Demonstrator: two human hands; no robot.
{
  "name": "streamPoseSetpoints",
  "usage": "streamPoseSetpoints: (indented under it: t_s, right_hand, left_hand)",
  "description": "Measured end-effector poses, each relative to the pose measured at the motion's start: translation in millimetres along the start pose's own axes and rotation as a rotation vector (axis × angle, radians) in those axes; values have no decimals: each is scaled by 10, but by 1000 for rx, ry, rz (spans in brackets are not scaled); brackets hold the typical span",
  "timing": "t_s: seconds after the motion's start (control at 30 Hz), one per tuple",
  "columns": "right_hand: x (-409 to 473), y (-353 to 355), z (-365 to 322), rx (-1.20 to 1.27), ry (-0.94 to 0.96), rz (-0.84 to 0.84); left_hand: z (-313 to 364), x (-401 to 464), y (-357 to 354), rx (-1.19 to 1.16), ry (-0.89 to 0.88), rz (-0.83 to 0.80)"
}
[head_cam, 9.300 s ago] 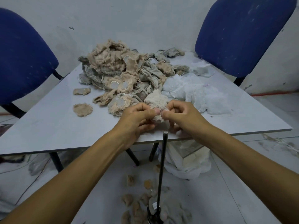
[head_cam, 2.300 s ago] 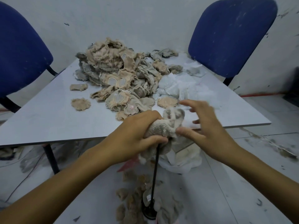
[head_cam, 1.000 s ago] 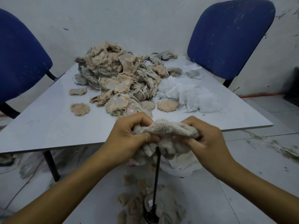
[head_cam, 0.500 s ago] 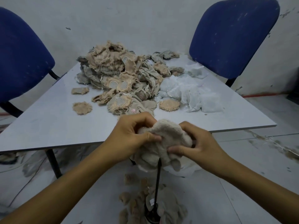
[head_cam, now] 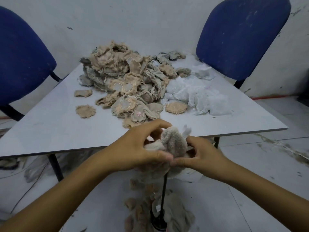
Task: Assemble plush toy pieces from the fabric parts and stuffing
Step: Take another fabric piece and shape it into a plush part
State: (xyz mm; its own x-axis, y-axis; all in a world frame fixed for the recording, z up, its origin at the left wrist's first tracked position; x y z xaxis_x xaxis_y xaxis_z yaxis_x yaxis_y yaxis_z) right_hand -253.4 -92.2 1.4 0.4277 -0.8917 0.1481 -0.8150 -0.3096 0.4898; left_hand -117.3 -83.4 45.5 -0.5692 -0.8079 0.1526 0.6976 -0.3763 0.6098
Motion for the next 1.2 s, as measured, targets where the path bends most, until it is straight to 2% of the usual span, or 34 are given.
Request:
streamPoseSetpoints:
  t_s: [0.1,0.2,0.27,0.33,0.47,0.57,0.63,0.7,0.73,0.8,0.87,1.07,1.13,1.2]
  right_hand:
    - [-15,122,-171,154,100,115]
    - [-46,315,-463,143,285,257]
    - [-55,345,-578,15,348,277]
    - [-59,281,-572,-93,335,257]
    - [-50,157,-375,-109,204,168]
    - [-66,192,-356,-79,186,174]
    - [-90,278,-443,-110,237,238]
    - [-113,346,-609,-189,330,294]
    - [-122,356,-699,-250,378,310]
    - [-141,350,-816,-340,429,339]
    - [-151,352,-844,-343,440,360]
    - [-143,113,-514,-340,274,211]
    - [-140,82,-411,-264,215,184]
    - [-131,85,-409,-312,236,190]
  left_hand:
    - [155,22,211,-200,-110,178]
    - [65,-1,380,-388,-71,203]
    - [20,-3,299,-203,-38,72]
    - [-82,11,127,53,19,-58]
    - [-168,51,24,341,81,-92]
    - [-98,33,0,282,56,-105]
    - [18,23,-22,-8,37,-103]
    - [96,55,88,-224,2,12]
    - [126,68,163,-251,-20,88]
    - [172,75,233,-185,-79,188]
    - [143,58,215,-107,-120,193]
    - [-63,54,-103,77,-13,9]
    - [-92,66,-143,143,-20,10]
    - [-93,78,-132,197,-44,11]
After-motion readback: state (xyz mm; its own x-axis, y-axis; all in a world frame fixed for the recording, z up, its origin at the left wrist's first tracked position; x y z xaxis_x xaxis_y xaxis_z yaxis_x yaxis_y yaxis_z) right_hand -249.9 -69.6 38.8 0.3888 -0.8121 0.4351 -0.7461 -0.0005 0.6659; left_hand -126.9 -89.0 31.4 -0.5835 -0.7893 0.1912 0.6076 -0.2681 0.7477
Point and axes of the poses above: each hand's wrist, its own x-axis towards the middle knuckle, its own y-axis out of the back of the hand, z = x × y, the point moved 9 cm from there along x, towards the middle knuckle, and after that the axes turned 2 degrees about x, right-handed, at the moved point
